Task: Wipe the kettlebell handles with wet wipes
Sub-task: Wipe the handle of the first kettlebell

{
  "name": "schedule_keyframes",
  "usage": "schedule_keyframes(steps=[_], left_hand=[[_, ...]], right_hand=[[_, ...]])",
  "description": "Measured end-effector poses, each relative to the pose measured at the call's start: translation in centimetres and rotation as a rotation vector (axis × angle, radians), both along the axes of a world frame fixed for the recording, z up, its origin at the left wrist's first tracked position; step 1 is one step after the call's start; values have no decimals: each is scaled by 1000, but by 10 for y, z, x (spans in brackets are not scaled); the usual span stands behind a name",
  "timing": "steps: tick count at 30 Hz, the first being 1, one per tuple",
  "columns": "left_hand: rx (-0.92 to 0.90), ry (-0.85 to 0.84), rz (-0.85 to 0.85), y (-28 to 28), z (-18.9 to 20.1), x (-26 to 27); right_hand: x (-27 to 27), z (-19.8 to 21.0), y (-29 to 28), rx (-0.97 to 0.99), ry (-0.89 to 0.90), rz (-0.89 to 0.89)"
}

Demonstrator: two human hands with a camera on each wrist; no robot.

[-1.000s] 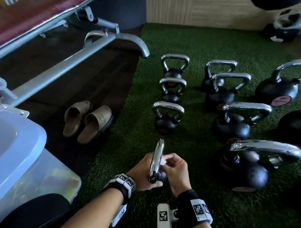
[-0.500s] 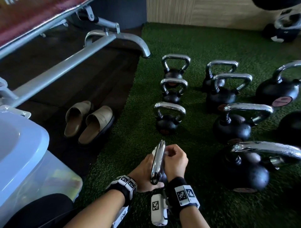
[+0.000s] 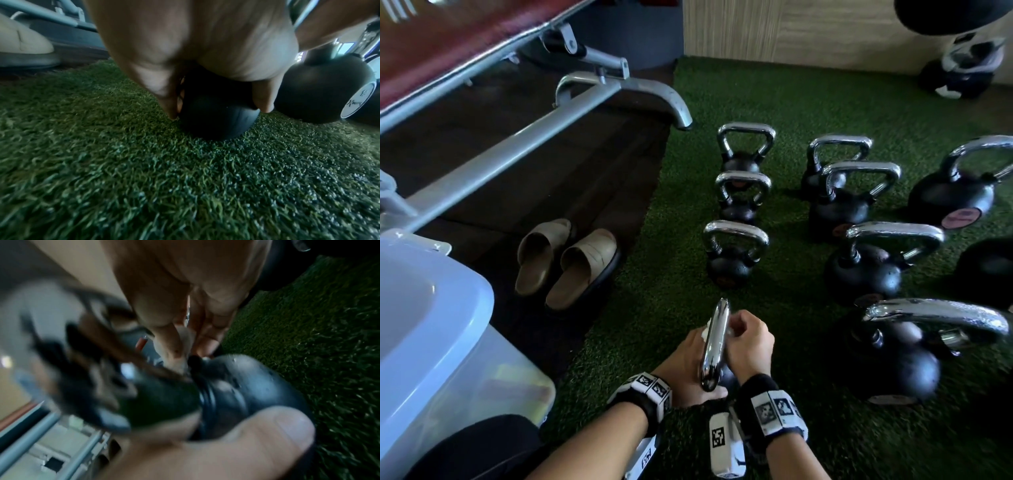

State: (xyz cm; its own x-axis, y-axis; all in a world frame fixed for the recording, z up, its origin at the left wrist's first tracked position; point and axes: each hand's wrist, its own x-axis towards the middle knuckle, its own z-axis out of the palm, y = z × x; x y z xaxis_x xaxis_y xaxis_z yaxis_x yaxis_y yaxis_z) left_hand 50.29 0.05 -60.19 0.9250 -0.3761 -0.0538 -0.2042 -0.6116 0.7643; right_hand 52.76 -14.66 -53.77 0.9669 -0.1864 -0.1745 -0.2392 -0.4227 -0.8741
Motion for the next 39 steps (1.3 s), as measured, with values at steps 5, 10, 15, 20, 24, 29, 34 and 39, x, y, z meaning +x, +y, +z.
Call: schedule_keyframes(steps=[5, 10, 15, 20, 24, 29, 34, 39], left_hand=[[187, 152, -66, 6, 2, 7], [420, 260, -110, 9, 65, 49], [327, 45, -132, 5, 123, 79], [456, 57, -194, 8, 147, 86], [375, 53, -21, 32, 134, 73], [362, 180, 145, 58, 125, 61], [378, 159, 162, 50, 120, 57], [458, 187, 78, 42, 133, 58]], right_hand=[[-26, 9, -18, 71, 92, -2], [-59, 26, -11, 120, 107, 98], [-71, 30, -2, -172, 18, 253], [-71, 33, -7, -257, -60, 323], [-59, 39, -24, -359, -134, 401], [-21, 39, -49, -515, -272, 409], [3, 43, -62, -504, -261, 429], [-5, 49, -79, -486, -118, 420]])
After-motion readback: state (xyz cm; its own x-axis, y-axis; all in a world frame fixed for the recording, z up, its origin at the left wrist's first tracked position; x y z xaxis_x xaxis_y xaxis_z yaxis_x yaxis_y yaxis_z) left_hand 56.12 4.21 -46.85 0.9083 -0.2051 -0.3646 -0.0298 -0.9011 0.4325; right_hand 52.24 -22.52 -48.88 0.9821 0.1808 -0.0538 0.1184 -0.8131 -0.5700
